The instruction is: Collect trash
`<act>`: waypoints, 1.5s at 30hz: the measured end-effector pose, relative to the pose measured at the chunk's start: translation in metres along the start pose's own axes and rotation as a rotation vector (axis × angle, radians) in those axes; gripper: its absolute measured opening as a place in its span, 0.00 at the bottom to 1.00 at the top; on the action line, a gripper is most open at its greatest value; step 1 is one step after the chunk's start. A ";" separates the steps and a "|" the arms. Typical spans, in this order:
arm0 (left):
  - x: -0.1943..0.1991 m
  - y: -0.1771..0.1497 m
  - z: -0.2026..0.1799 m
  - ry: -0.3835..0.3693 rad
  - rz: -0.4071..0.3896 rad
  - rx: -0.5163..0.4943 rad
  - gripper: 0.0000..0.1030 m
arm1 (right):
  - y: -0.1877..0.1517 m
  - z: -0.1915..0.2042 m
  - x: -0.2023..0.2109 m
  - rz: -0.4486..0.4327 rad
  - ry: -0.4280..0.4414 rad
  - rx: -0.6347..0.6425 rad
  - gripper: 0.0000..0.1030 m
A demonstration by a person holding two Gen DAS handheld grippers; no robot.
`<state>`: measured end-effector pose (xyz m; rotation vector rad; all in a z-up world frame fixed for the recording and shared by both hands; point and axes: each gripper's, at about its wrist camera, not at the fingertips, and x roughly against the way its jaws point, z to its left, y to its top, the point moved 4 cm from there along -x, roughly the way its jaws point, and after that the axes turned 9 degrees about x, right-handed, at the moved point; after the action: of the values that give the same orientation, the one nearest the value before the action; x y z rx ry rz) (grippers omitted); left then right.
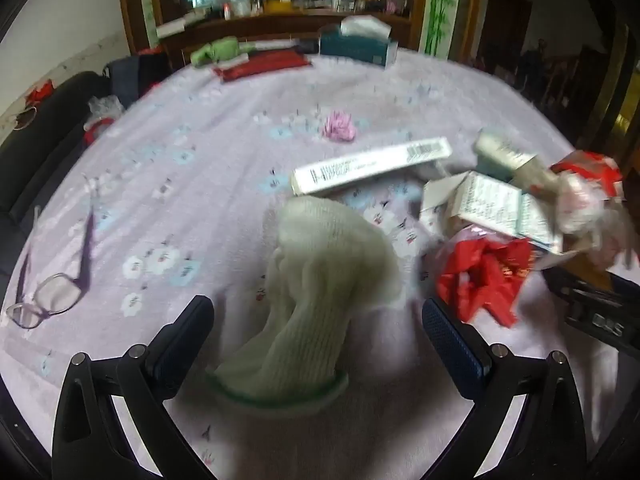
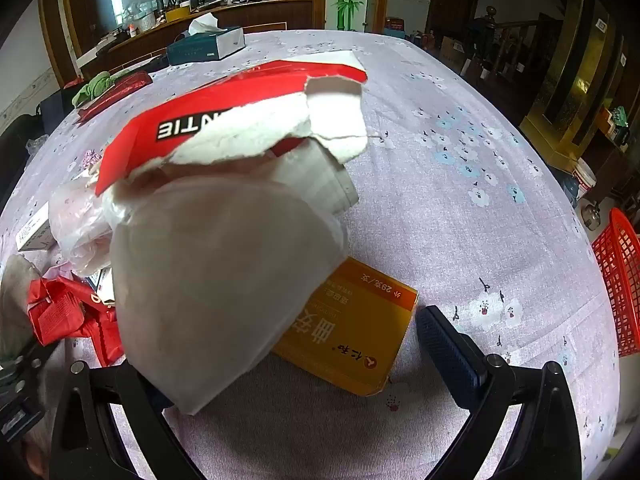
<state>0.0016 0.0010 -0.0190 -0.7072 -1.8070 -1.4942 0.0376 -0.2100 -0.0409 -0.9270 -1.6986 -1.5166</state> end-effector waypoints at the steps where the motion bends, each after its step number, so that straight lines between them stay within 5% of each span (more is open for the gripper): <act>1: 0.006 -0.001 0.002 -0.003 -0.020 -0.005 1.00 | 0.000 0.000 0.000 0.000 0.000 0.000 1.00; 12: 0.071 -0.011 0.004 -0.062 -0.210 0.033 1.00 | 0.004 0.000 0.002 -0.002 0.011 0.022 1.00; 16: 0.083 -0.018 -0.003 -0.063 -0.234 0.018 1.00 | -0.008 -0.003 0.011 0.040 0.085 0.088 0.99; 25: 0.101 -0.034 -0.026 -0.081 -0.279 -0.016 1.00 | -0.056 -0.032 0.075 -0.103 0.258 0.070 1.00; 33: 0.110 -0.045 -0.043 -0.064 -0.330 -0.059 1.00 | -0.068 -0.049 0.115 -0.276 0.147 0.059 0.96; 45: 0.107 -0.046 -0.048 -0.062 -0.323 -0.089 1.00 | -0.073 -0.053 0.122 -0.320 0.087 0.067 0.94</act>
<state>-0.0926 -0.0568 0.0424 -0.5259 -1.9824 -1.7877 -0.0871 -0.2590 0.0307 -0.5644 -1.8873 -1.6645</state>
